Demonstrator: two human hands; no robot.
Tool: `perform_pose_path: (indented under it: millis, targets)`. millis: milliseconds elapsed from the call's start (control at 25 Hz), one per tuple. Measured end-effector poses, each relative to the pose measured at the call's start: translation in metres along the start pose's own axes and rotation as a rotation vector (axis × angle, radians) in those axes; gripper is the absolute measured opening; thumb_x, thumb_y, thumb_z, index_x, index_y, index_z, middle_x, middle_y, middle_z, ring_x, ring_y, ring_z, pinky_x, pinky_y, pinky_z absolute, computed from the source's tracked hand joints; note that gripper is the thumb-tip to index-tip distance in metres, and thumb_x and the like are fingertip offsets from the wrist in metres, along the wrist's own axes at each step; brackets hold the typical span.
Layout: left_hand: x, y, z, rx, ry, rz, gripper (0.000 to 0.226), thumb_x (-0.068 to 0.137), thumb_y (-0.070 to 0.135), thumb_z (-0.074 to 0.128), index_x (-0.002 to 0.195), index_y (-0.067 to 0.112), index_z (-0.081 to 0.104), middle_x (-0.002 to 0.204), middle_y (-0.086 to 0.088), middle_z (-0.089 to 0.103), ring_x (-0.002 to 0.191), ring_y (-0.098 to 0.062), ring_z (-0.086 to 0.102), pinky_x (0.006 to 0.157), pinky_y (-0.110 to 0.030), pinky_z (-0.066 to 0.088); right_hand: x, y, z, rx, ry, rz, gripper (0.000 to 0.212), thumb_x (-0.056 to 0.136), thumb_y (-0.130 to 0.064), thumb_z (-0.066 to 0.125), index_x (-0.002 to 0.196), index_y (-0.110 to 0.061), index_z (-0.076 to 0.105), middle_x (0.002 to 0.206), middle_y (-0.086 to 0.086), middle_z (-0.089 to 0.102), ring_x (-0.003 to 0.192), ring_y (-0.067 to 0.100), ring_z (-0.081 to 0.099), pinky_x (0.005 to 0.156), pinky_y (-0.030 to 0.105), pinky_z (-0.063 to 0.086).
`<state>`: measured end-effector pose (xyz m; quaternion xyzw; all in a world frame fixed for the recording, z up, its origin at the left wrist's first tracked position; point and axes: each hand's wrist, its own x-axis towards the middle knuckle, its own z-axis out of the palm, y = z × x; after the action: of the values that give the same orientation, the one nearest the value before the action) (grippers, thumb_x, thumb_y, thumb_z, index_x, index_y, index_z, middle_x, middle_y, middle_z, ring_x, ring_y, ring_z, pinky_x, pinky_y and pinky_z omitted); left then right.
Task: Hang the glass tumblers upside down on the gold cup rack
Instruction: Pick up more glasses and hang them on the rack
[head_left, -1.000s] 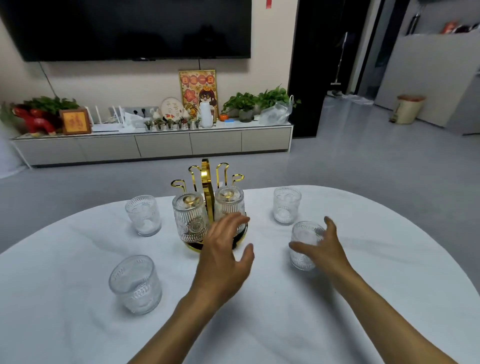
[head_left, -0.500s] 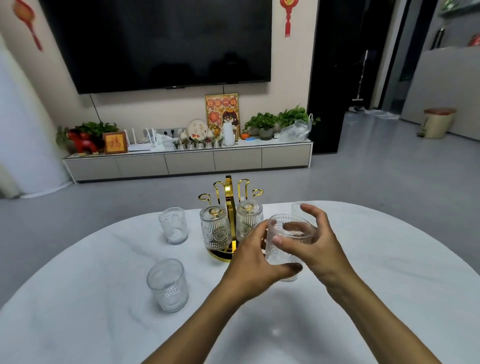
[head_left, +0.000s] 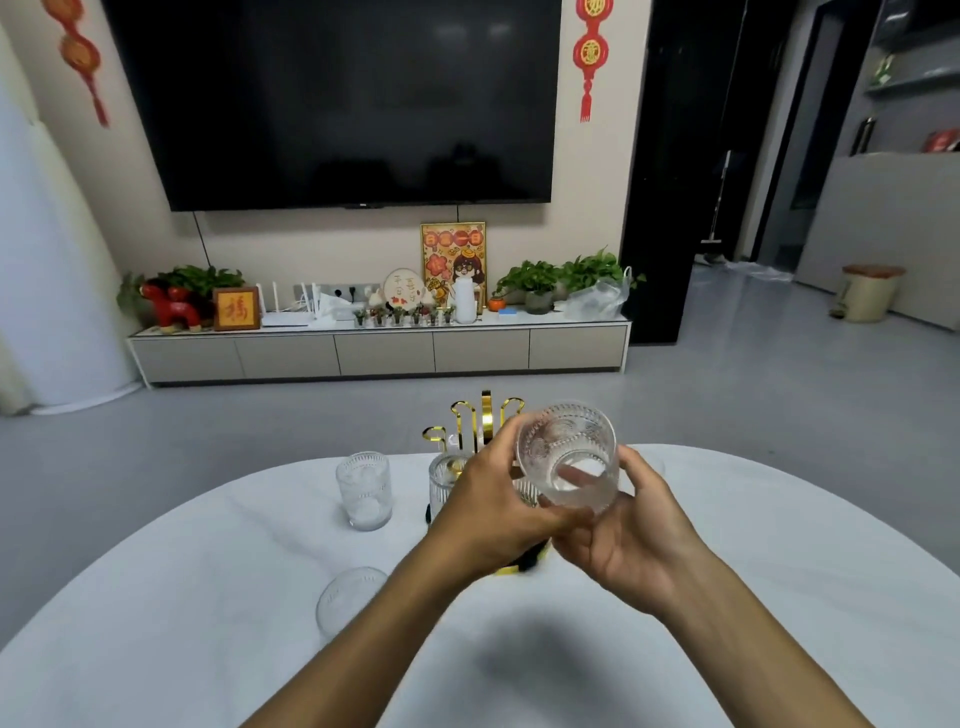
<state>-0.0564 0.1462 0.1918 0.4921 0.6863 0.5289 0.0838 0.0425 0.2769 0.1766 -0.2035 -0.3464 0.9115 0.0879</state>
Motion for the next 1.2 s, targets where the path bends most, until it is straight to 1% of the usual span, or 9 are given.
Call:
perform_pose_path:
  millis: [120,200,280,400,480,600,800,1080,1200]
  targets:
    - [0.028,-0.027,-0.039,0.004,-0.212,-0.064,0.064,0.070,0.040,0.080,0.123,0.060,0.049,0.129,0.032,0.056,0.123,0.010,0.047,0.104,-0.021,0.039,0.035,-0.029,-0.001,-0.081,0.156,-0.172,0.048,0.078,-0.048,0.067,0.108,-0.010,0.068,0.087,0.020,0.070,0.058,0.031,0.069,0.052,0.038,0.057]
    - [0.052,-0.047,-0.056,0.060,-0.035,-0.112,0.043,0.088,0.033,0.066,0.128,0.045,0.056,0.138,0.017,0.053,0.129,-0.001,0.044,0.106,-0.031,0.036,0.055,-0.053,0.001,-0.224,0.244,-0.348,0.041,0.077,-0.046,0.069,0.105,-0.017,0.069,0.085,0.013,0.075,0.063,0.029,0.072,0.055,0.039,0.058]
    - [0.079,-0.063,-0.060,0.278,0.104,-0.120,0.037,0.098,0.026,0.050,0.135,0.028,0.054,0.144,0.004,0.050,0.130,-0.011,0.042,0.102,-0.029,0.033,0.076,-0.075,0.004,-0.455,0.325,-0.572,0.034,0.080,-0.044,0.070,0.108,-0.025,0.066,0.099,0.008,0.074,0.079,0.025,0.073,0.061,0.040,0.060]
    - [0.107,-0.084,-0.055,0.578,-0.044,-0.105,0.043,0.101,0.029,0.043,0.143,0.020,0.045,0.152,-0.001,0.042,0.138,-0.018,0.036,0.109,-0.032,0.028,0.103,-0.092,0.000,-0.832,0.359,-0.830,0.039,0.080,-0.042,0.073,0.116,-0.031,0.062,0.118,-0.001,0.065,0.101,0.018,0.065,0.066,0.036,0.057]
    - [0.112,-0.098,-0.056,0.627,-0.096,-0.101,0.044,0.100,0.033,0.045,0.142,0.022,0.047,0.151,0.001,0.044,0.137,-0.018,0.039,0.107,-0.032,0.031,0.119,-0.095,-0.010,-1.096,0.336,-0.905,0.048,0.078,-0.047,0.072,0.122,-0.034,0.059,0.120,-0.001,0.063,0.097,0.015,0.061,0.073,0.034,0.052]
    - [0.112,-0.107,-0.059,0.583,-0.059,-0.083,0.044,0.097,0.036,0.051,0.139,0.024,0.052,0.147,0.003,0.050,0.134,-0.018,0.044,0.106,-0.034,0.035,0.136,-0.090,-0.020,-1.405,0.251,-0.920,0.055,0.077,-0.052,0.070,0.127,-0.034,0.056,0.117,0.000,0.058,0.105,0.017,0.055,0.084,0.035,0.048]
    - [0.113,-0.108,-0.059,0.620,-0.058,-0.051,0.044,0.097,0.037,0.051,0.139,0.022,0.052,0.146,0.003,0.050,0.134,-0.018,0.044,0.107,-0.037,0.037,0.150,-0.086,-0.038,-1.571,0.147,-0.771,0.057,0.077,-0.047,0.073,0.130,-0.035,0.055,0.128,0.000,0.057,0.115,0.022,0.053,0.097,0.047,0.046]
    - [0.110,-0.113,-0.060,0.619,-0.058,-0.041,0.046,0.097,0.039,0.050,0.141,0.024,0.049,0.148,0.003,0.048,0.134,-0.019,0.044,0.100,-0.031,0.034,0.165,-0.065,-0.060,-1.738,0.043,-0.650,0.055,0.083,-0.031,0.072,0.132,-0.041,0.049,0.132,-0.001,0.053,0.116,0.016,0.049,0.093,0.033,0.041]
    - [0.110,-0.114,-0.058,0.589,-0.043,-0.050,0.046,0.098,0.037,0.050,0.142,0.024,0.048,0.149,0.003,0.047,0.135,-0.019,0.042,0.102,-0.031,0.033,0.165,-0.061,-0.063,-1.715,0.036,-0.616,0.053,0.084,-0.031,0.071,0.133,-0.038,0.051,0.134,0.002,0.053,0.119,0.020,0.049,0.097,0.034,0.042]
